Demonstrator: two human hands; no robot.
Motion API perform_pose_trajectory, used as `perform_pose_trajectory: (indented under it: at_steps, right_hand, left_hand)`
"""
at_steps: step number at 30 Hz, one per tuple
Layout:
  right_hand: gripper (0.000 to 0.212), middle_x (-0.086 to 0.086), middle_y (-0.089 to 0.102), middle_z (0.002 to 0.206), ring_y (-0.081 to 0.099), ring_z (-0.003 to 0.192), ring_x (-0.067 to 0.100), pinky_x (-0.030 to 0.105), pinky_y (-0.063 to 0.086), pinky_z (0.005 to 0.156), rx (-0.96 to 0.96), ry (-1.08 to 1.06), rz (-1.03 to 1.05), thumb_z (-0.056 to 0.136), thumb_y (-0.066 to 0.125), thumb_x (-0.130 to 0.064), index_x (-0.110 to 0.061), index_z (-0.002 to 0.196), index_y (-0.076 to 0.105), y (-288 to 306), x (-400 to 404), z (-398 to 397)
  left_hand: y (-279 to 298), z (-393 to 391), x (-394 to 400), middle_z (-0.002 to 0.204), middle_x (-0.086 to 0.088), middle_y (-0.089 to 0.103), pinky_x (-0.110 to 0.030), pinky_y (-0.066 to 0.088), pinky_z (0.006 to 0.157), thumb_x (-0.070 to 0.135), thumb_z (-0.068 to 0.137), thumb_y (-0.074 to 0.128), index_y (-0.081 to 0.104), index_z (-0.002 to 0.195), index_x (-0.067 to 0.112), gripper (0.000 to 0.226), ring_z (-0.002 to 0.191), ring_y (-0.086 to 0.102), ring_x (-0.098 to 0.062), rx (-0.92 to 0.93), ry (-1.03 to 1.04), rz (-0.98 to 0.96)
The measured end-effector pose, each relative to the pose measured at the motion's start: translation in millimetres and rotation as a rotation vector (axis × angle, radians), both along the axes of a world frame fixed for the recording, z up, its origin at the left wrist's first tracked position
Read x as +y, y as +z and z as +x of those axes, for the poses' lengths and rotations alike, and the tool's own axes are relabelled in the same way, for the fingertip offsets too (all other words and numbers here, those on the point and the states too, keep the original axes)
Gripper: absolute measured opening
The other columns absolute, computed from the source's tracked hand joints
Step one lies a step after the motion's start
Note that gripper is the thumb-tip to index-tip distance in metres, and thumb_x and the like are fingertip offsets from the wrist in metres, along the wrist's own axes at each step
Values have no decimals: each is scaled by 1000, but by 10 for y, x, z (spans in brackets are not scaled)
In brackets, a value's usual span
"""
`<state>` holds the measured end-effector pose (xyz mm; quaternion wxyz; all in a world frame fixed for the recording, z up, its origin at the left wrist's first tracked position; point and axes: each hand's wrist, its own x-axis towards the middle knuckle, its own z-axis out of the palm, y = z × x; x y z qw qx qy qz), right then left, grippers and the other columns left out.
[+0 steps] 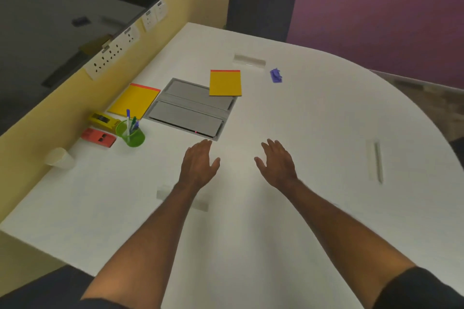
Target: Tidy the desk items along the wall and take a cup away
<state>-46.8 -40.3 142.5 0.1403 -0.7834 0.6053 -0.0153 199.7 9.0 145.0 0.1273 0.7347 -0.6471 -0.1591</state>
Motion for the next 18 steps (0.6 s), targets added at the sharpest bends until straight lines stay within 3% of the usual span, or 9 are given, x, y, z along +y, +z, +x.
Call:
perform_pose_trajectory:
  at_steps: [9, 18]
  right_hand:
    - [60, 3, 25, 166, 15, 156, 23, 38, 22, 123, -42, -60, 17, 105, 37, -49, -18, 156, 33, -46, 1483, -1412]
    - [62, 2, 19, 168, 8, 157, 22, 38, 16, 125, -18, -173, 53, 106, 32, -49, -18, 159, 25, -177, 2742, -2669]
  left_hand:
    - [-107, -1406, 1358, 164, -5, 27, -39, 14, 124, 44, 100, 48, 30, 156, 14, 66, 151, 25, -20, -98, -81, 53]
    - [-160, -2631, 2391, 161, -8, 32, -44, 21, 122, 42, 98, 50, 36, 153, 10, 66, 148, 30, -27, -178, -189, 5]
